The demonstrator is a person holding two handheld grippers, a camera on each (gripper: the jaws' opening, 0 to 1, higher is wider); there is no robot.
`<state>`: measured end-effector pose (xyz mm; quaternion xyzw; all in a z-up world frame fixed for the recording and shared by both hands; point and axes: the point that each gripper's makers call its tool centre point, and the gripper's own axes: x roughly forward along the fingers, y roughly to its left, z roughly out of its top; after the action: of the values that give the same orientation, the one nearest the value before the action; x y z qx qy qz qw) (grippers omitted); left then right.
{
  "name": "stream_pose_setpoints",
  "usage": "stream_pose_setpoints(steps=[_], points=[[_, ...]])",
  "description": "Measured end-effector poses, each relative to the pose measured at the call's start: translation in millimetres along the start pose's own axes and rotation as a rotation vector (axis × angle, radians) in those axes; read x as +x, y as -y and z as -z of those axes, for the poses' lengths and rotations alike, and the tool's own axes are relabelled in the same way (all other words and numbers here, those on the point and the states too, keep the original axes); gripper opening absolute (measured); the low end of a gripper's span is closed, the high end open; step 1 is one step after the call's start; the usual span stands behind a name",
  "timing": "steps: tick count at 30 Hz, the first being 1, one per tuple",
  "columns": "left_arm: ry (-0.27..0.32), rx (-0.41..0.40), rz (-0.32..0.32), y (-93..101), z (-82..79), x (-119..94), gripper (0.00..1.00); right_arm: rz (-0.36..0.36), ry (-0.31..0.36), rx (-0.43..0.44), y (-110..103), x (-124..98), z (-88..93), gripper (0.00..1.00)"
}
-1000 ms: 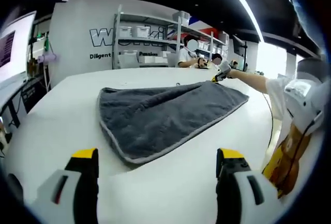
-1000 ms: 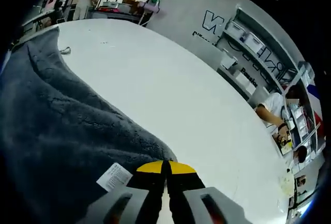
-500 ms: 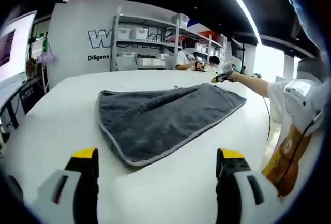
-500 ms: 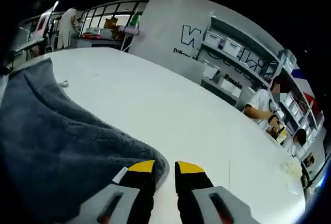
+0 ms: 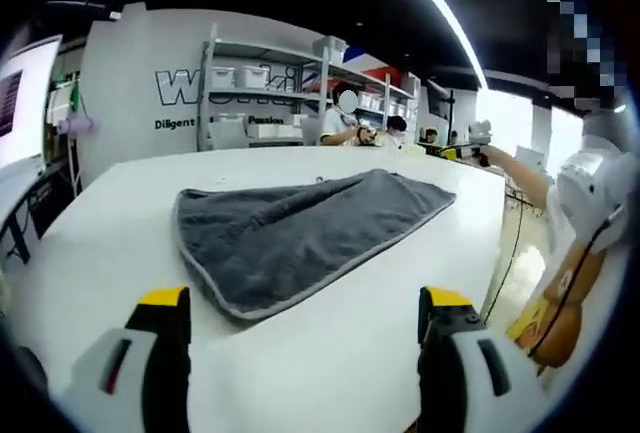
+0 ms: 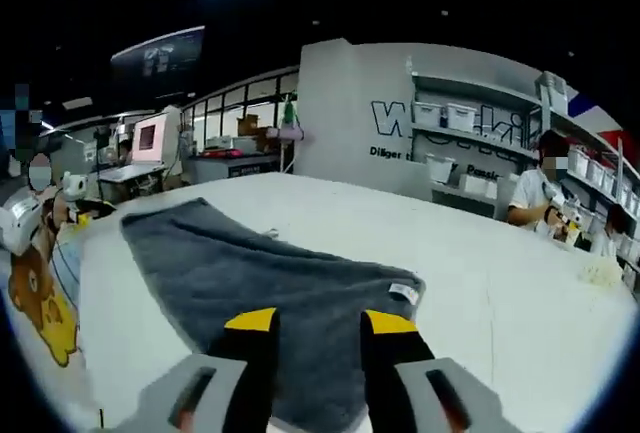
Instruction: Fold the towel on the table until its edges align and the towel forms a compact rectangular stack.
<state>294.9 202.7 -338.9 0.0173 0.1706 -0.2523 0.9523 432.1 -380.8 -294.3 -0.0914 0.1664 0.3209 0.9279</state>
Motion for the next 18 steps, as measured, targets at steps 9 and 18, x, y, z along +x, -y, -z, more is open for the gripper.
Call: stream_pose_setpoints(steps=[9,18], points=[[0.01,0.013,0.023,7.5,2.4,17,0.99,0.013,-0.014,0.01,-34,-39,34.6,0.49],[0.015,0.012,0.034,11.2,8.6,18,0.99,0.055,-0.001,0.007,-58,-47,49.5,0.68]])
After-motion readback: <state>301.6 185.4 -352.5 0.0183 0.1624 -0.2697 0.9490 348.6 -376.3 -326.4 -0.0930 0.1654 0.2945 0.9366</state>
